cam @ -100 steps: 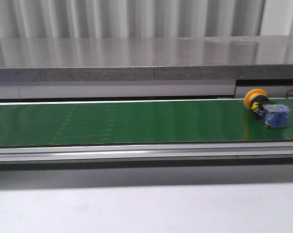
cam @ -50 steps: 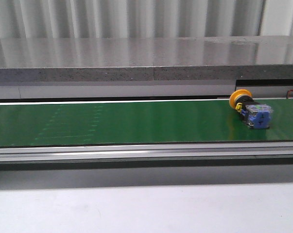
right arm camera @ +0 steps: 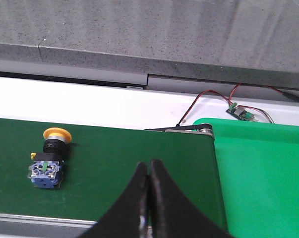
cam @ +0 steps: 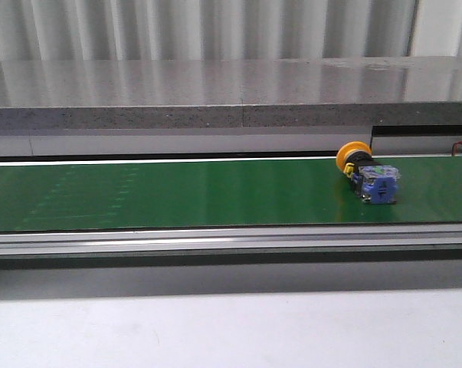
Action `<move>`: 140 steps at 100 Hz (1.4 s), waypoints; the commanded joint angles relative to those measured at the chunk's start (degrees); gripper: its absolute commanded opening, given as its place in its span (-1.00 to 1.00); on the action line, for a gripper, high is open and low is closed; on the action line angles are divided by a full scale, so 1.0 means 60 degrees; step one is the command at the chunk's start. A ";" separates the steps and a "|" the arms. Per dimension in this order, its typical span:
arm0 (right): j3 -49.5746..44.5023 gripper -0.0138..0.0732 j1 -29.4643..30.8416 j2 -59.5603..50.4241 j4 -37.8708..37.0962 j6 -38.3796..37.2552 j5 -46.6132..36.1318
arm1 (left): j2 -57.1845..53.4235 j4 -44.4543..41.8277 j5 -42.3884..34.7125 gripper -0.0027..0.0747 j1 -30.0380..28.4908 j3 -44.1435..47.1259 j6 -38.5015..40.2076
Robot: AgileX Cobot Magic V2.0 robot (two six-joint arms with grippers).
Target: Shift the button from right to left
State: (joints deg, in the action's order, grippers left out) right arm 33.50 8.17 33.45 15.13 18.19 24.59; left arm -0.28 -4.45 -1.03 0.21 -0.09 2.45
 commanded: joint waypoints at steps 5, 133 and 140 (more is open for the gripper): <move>0.0238 -0.84 0.0004 0.0001 0.0148 0.0088 -0.0726 | -0.0329 0.0064 -0.0840 -0.98 -0.0010 0.0158 0.0077; 0.0238 -0.84 0.0004 0.0001 0.0148 0.0088 -0.0726 | 0.6394 0.1114 0.6408 -0.98 -0.0010 -0.6848 0.0077; 0.0238 -0.84 0.0004 0.0001 0.0148 0.0088 -0.0726 | 0.6453 0.1114 0.6595 -0.96 -0.0010 -0.6848 0.0077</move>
State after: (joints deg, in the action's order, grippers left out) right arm 33.50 8.17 33.45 15.13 18.28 24.59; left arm 37.63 1.46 40.84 0.21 -38.94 2.45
